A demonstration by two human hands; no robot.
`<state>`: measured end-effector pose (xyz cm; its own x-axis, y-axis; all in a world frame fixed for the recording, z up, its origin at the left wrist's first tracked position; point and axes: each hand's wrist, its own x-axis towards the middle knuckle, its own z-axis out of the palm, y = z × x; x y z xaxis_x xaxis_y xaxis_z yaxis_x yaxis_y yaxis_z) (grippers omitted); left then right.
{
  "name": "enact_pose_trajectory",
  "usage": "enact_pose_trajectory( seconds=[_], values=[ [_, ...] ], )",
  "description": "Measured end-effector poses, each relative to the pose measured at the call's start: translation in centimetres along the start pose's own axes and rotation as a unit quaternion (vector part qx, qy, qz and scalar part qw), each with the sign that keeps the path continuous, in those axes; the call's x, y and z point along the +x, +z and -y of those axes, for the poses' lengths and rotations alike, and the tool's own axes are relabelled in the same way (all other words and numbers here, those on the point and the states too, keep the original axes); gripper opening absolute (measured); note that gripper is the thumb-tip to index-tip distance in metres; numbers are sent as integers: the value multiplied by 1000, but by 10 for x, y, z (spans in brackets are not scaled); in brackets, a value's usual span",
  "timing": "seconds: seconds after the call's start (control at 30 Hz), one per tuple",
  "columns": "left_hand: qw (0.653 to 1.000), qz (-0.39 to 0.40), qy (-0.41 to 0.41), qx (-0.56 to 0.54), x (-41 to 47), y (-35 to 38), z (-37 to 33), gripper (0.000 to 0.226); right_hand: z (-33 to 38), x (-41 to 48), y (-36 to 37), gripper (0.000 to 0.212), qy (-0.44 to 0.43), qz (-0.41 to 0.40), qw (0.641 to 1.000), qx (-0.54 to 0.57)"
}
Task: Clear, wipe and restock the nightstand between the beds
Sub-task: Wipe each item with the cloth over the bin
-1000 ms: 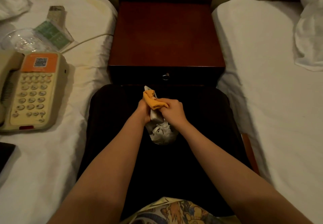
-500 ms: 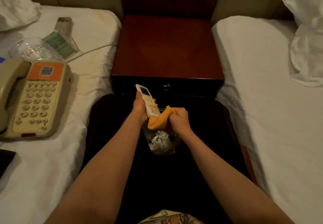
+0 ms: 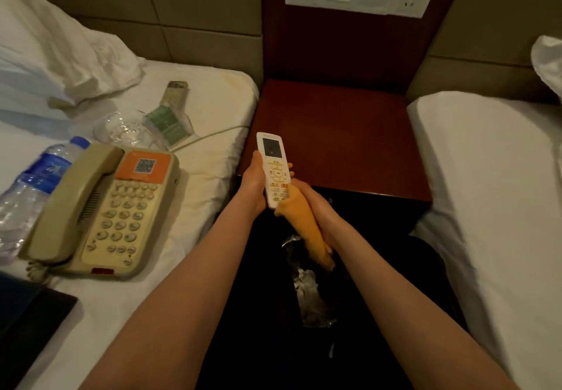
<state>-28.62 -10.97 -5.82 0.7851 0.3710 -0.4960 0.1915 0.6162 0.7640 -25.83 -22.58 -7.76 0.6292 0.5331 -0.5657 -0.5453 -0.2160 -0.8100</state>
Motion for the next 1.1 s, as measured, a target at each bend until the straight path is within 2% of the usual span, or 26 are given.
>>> enact_pose_trajectory(
  seconds=[0.23, 0.4, 0.47, 0.57, 0.67, 0.77, 0.9, 1.0, 1.1],
  values=[
    [989, -98, 52, 101, 18, -17, -53, 48, 37, 30, 40, 43, -35, 27, 998, -37],
    [977, -139, 52, 155, 35, -37, -88, 38, 61, 56, 77, 35, -36, 5, 998, -55],
    [966, -159, 53, 198, 41, -43, -100, 37, 73, 68, 89, 40, -25, -18, 997, -73],
    [939, -167, 70, 293, 56, -54, -118, 38, 87, 89, 105, 48, -6, -43, 995, -92],
    [916, -172, 84, 353, 71, -66, -136, 20, 99, 108, 119, 50, -11, -47, 995, -91],
    [893, -183, 102, 399, 87, -77, -155, 30, 114, 128, 130, 51, -17, -45, 996, -77],
    [865, -190, 135, 444, 109, -87, -185, 21, 132, 154, 147, 51, -15, -31, 997, -70],
    [823, -222, 156, 500, 126, -94, -200, 39, 139, 176, 158, 50, -10, -38, 996, -76],
    [772, -252, 147, 565, 144, -110, -204, 44, 140, 196, 168, 49, -7, -43, 994, -102]
  ],
)
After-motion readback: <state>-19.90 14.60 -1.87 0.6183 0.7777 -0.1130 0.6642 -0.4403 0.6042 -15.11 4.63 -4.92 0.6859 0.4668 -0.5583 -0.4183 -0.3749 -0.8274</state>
